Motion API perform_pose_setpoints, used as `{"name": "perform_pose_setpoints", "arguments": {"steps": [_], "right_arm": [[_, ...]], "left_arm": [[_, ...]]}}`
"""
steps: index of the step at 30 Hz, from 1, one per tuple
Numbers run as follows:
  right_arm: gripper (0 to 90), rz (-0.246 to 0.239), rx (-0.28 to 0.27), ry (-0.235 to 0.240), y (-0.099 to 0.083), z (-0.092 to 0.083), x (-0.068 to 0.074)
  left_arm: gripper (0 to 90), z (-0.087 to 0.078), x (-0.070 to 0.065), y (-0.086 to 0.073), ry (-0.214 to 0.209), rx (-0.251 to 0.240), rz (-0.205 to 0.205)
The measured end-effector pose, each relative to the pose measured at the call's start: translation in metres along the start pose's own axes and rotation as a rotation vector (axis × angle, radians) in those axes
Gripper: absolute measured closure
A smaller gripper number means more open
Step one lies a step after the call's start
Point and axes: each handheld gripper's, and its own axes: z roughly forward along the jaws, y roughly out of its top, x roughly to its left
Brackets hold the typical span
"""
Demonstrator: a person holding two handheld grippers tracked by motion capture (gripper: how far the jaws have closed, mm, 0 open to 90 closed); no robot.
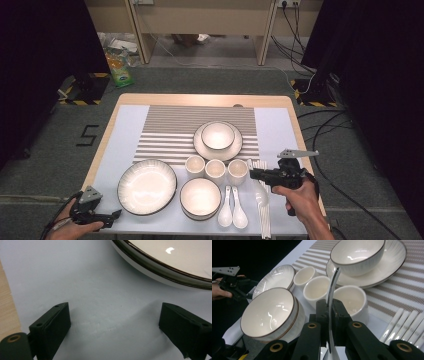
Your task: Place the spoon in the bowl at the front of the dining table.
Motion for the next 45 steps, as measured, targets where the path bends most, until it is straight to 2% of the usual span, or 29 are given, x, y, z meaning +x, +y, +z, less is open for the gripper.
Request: {"name": "perform_pose_setpoints", "arguments": {"steps": [3,5,9,10,17,26,37,45], "right_arm": [[85.2,-0.001,-0.014,0.000,0.008,-0.002,0.001],[85.1,-0.017,-0.039,0.001,0.021,-0.004,0.004],[85.2,-0.021,-0.049,-0.002,0.032,-0.003,0.005],[85.2,-0.022,-0.054,-0.006,0.037,-0.003,0.005],[85.2,-0.021,-0.040,-0.018,0.050,0.002,0.004],[85.2,-0.014,-0.062,-0.022,0.075,0.021,0.000],[85.2,0.012,-0.089,-0.032,0.099,0.035,-0.006],[85.2,0.047,-0.103,-0.050,0.116,0.050,-0.012]], "left_arm": [[9.0,0.000,0.000,-0.001,-0.001,-0.009,-0.002],[9.1,0.000,0.000,0.000,0.001,0.000,-0.001],[9.1,0.000,0.000,-0.001,0.001,-0.013,-0.002],[9.1,0.000,0.000,0.000,-0.001,0.000,-0.001],[9.0,0.000,0.000,0.000,0.000,-0.004,-0.002],[9.0,0.000,0.000,-0.001,0.001,-0.008,-0.002],[9.0,0.000,0.000,0.000,0.000,-0.004,0.000],[9.0,0.000,0.000,0.000,-0.003,0.003,0.001]]}}
